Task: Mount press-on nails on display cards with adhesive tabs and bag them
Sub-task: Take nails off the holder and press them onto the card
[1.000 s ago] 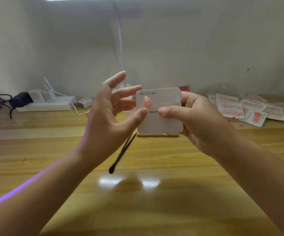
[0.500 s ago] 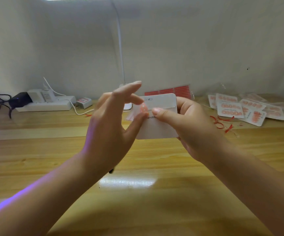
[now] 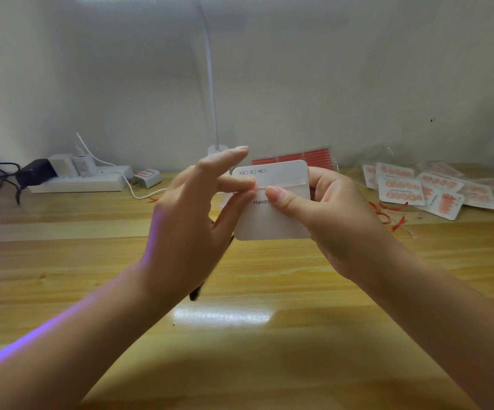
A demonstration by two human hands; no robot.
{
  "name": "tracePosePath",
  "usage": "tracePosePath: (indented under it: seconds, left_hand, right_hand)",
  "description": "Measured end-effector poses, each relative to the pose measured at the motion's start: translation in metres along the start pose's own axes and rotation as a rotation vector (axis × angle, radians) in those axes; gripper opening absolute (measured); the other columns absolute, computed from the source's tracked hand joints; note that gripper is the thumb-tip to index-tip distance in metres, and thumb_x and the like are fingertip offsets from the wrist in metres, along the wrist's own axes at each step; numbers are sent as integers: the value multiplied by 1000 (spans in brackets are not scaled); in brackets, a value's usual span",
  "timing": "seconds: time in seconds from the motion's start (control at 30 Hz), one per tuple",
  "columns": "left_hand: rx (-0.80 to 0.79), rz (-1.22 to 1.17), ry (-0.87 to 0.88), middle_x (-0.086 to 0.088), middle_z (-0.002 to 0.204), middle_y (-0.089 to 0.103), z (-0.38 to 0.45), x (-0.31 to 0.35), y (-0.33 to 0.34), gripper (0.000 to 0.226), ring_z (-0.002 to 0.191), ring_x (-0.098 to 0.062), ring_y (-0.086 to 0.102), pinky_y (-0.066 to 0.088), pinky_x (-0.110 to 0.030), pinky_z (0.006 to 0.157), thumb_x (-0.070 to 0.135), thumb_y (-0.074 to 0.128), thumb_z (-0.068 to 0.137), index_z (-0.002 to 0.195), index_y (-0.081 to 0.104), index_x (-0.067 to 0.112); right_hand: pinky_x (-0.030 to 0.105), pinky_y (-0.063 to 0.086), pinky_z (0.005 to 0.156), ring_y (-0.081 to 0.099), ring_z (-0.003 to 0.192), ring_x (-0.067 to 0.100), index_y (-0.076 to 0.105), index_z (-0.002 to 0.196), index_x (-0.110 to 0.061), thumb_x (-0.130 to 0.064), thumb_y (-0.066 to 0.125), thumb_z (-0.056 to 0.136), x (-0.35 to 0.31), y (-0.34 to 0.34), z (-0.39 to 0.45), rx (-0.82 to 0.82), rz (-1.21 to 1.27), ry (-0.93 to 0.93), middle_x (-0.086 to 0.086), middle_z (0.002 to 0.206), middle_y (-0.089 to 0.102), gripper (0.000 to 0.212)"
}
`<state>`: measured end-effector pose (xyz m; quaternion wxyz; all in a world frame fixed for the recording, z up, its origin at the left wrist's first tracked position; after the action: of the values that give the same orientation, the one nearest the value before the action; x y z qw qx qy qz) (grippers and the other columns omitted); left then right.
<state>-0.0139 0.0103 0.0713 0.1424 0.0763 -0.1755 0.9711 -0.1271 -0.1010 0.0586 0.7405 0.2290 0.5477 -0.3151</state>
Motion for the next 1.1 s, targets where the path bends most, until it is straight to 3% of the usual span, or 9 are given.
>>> tracePosePath:
  seconds: [0.1, 0.17, 0.3, 0.4, 0.47, 0.67, 0.93, 1.1]
  left_hand:
    - [-29, 14, 23, 12, 99, 67, 1, 0, 1, 44, 98, -9, 66, 52, -29, 90, 16, 73, 87, 124, 48, 16]
    - [-40, -68, -68, 12, 102, 68, 2, -2, 1, 42, 100, -5, 66, 50, -25, 90, 16, 71, 88, 124, 49, 16]
    - [12, -512, -532, 4, 111, 68, 3, -18, 1, 41, 103, -12, 65, 52, -27, 88, 20, 68, 84, 120, 49, 23]
    - [-65, -846, -850, -3, 98, 75, -1, -26, 13, 57, 93, -19, 71, 56, -29, 77, 21, 80, 73, 120, 49, 22]
    - [-114, -947, -950, -7, 90, 76, -3, -27, 19, 67, 86, -21, 73, 57, -27, 70, 24, 79, 63, 122, 49, 17]
    - [-145, -879, -952, -9, 88, 75, -7, -30, 21, 66, 84, -23, 74, 56, -26, 67, 27, 78, 62, 123, 52, 21]
    - [-162, -863, -976, -10, 86, 75, -6, -31, 19, 63, 80, -22, 74, 55, -22, 62, 20, 76, 63, 121, 52, 21]
    - [-164, -943, -1033, -11, 88, 76, -7, -33, 21, 59, 81, -23, 74, 56, -24, 62, 19, 74, 66, 121, 52, 16]
  right_hand:
    - [35, 59, 81, 71, 91, 19, 68, 94, -23, -11, 67, 87, 0, -2, 0, 6, 11, 2, 2, 96, 75, 14]
    - [35, 60, 80, 71, 91, 19, 68, 96, -21, -11, 68, 86, 1, -3, 1, 16, 16, 13, 3, 97, 75, 15]
    - [33, 60, 76, 72, 90, 18, 67, 99, -19, -9, 67, 87, 1, -5, 3, 23, 42, 21, 4, 97, 75, 15]
    - [30, 59, 73, 72, 88, 16, 66, 97, -22, -9, 65, 89, 2, -6, 3, 15, 51, 29, 0, 94, 75, 15]
    - [32, 59, 75, 71, 90, 17, 65, 99, -24, -10, 64, 90, 3, -5, 3, -3, 25, 40, 1, 95, 74, 16]
    - [40, 58, 84, 70, 94, 21, 64, 111, -13, -10, 64, 90, 2, 0, -1, -35, -50, 19, 8, 102, 73, 21]
    - [47, 55, 90, 70, 97, 25, 66, 112, -10, -9, 64, 90, 5, 1, -2, -53, -24, 67, 10, 104, 73, 23]
    - [40, 58, 84, 71, 94, 22, 68, 105, -16, -10, 64, 89, 7, -2, 1, -57, 1, 78, 7, 101, 74, 17]
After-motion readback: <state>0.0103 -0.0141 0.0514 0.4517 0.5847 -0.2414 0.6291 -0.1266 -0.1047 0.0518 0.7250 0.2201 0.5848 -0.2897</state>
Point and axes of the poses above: each hand's wrist, its own z-axis towards the middle knuckle, its own y-axis out of the palm, x = y × z, the point moved 4 cm from there along z, towards the middle knuckle
